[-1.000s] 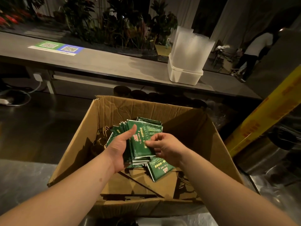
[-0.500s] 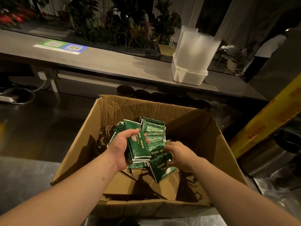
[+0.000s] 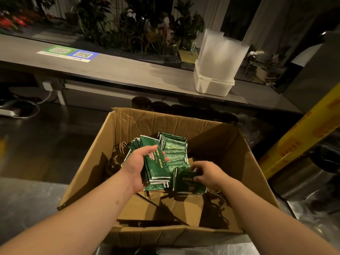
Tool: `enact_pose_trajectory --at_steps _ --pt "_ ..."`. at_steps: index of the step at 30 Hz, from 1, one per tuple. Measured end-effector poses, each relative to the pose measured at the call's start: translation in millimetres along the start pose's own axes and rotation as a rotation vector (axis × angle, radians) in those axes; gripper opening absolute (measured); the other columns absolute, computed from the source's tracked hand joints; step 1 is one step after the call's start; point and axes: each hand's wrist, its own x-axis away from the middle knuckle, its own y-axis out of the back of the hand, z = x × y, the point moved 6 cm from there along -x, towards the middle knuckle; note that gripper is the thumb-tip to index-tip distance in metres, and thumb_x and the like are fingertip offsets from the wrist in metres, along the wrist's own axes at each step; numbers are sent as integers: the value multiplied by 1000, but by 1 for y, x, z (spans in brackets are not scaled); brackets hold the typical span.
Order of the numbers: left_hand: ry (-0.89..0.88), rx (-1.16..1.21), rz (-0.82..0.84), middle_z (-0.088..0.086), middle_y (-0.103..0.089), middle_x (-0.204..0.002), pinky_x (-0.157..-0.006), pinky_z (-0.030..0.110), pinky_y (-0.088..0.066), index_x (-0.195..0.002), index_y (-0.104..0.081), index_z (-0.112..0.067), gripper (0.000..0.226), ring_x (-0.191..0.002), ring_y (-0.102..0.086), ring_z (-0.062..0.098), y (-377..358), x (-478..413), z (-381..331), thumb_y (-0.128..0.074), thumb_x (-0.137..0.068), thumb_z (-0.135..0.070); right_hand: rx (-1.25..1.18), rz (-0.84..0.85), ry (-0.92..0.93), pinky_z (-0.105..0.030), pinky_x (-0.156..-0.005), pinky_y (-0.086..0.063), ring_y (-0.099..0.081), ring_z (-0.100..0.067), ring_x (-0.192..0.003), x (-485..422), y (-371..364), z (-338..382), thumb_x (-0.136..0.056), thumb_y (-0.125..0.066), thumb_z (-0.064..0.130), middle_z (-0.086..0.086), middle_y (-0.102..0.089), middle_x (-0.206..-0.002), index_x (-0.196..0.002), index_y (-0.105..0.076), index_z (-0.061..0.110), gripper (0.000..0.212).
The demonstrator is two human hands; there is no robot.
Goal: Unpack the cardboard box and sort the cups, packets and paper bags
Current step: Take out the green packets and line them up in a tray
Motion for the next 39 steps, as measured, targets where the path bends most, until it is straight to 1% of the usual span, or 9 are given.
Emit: enact_pose_trajectory --at_steps 3,6,9,13,20,26,33,36,39 --pt "-3 -29 9 19 -71 -104 -111 56 -43 -116 -70 -1 51 -102 -64 36 -1 2 0 -70 -76 -33 -488 -82 -90 -31 -78 -59 -65 -21 -107 13 23 4 -97 -64 10 -3 -65 -117 -117 -65 19 22" --pt "-8 -66 17 20 -71 -105 -111 61 -41 -115 -71 -2 53 -104 -65 38 -5 6 0 -72 -76 -38 -1193 -26 -184 -51 -96 -56 -69 -32 -108 27 30 23 -100 -57 6 -17 -71 -118 -117 -65 5 19" --pt "22 -100 48 21 -71 -121 -106 63 -45 -123 -70 -7 55 -113 -67 44 -13 14 2 -66 -85 -47 -1449 86 -176 -44 -87 -58 -72 -29 -98 40 28 58 -99 -56 5 -16 -76 -106 -118 -64 2 21" --pt "3 -160 71 26 -70 -121 -107 62 -45 -124 -70 -8 64 -112 -67 48 -25 27 -1 -66 -85 -58 -1239 -23 -129 -37 -70 -61 -74 -27 -92 53 9 93 -93 -69 5 -17 -72 -106 -118 -58 8 28" --pt "-24 -270 100 28 -68 -123 -101 56 -52 -126 -68 -3 58 -112 -67 47 -49 58 -8 -70 -80 -39 -742 -310 9 -33 -78 -64 -70 -13 -93 90 33 104 -92 -74 34 0 -67 -105 -108 -61 23 23" --pt "-47 -294 105 24 -73 -114 -97 57 -55 -121 -71 -8 51 -107 -70 45 -74 103 11 -71 -77 -34 -503 -454 126 -32 -82 -63 -65 -10 -102 151 60 106 -92 -74 32 8 -64 -112 -112 -62 29 24" --pt "96 -413 162 22 -72 -101 -108 57 -46 -103 -78 0 42 -100 -67 40 -80 155 73 -66 -79 -33 -648 -189 19 -36 -73 -63 -71 -22 -88 230 41 94 -93 -73 17 -6 -69 -97 -100 -66 20 10" --pt "125 -461 95 21 -71 -96 -87 47 -55 -110 -74 -1 39 -89 -69 36 -74 168 97 -61 -87 -29 -690 -68 -48 -44 -77 -62 -72 -29 -94 244 20 84 -94 -70 13 -14 -69 -102 -105 -62 14 14" --pt "169 -499 -31 20 -72 -107 -74 46 -60 -127 -62 -7 55 -91 -72 37 -55 164 128 -69 -78 -32 -673 36 -95 -35 -73 -62 -71 -25 -98 253 -13 70 -95 -70 18 -12 -68 -107 -110 -58 17 19"
